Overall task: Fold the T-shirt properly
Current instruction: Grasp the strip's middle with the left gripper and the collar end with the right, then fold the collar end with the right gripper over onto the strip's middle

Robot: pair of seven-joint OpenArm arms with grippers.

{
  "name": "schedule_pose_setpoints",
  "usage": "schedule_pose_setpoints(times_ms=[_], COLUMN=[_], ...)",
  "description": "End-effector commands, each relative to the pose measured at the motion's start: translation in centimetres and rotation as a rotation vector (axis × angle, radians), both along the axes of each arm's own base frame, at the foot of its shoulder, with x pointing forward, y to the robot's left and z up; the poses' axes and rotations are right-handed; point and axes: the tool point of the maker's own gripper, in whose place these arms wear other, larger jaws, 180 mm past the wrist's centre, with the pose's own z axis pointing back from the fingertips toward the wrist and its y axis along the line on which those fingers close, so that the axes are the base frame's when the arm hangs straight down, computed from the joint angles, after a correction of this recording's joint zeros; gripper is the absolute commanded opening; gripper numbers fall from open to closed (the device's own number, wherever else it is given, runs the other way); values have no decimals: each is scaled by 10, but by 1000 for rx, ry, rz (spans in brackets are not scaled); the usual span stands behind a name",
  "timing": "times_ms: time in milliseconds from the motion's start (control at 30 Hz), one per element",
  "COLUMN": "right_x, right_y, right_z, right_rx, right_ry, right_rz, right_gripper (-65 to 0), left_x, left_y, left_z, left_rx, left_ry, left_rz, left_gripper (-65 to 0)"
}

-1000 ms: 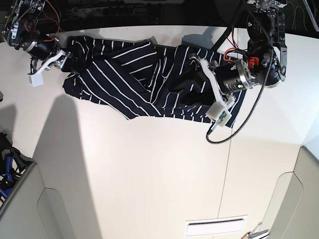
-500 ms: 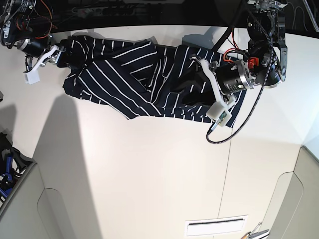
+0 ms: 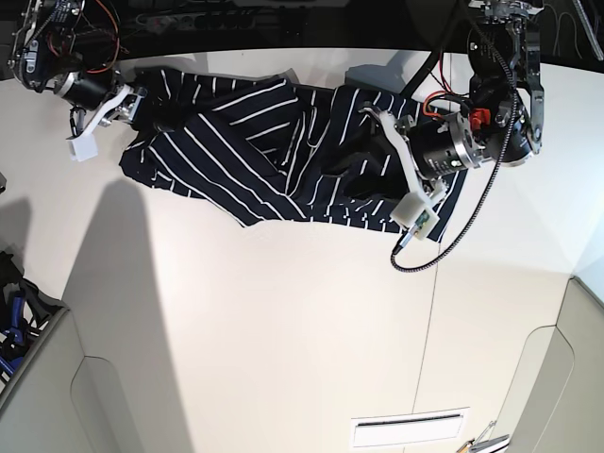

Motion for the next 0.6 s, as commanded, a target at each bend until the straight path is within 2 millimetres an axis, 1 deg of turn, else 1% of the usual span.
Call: schedule_pose_setpoints(times_ms=[0, 167, 333, 500, 533, 567], right_x=[7, 18, 35, 43, 43, 44], right_y=[1, 10, 4, 2, 2, 1], right_z=[6, 8, 11, 14, 14, 15], right_rx=[-1, 8, -27, -39, -38, -39], right_ry=[-36, -57, -97, -117, -121, -125], right_rz=[-5, -18, -51, -56, -60, -64], right_gripper=[-201, -201, -201, -206, -224, -261], left_x=[5, 6, 6, 6, 6, 6], left_y=[-3, -3, -3, -3, -3, -3], left_z=[14, 14, 14, 14, 14, 14], left_rx=[-37, -38, -37, -36, -37, -37], left_ry=[-45, -46, -46, -46, -46, -46], left_rz=[-1, -1, 0, -1, -1, -1], left_gripper=[-302, -302, -302, -302, -302, -302])
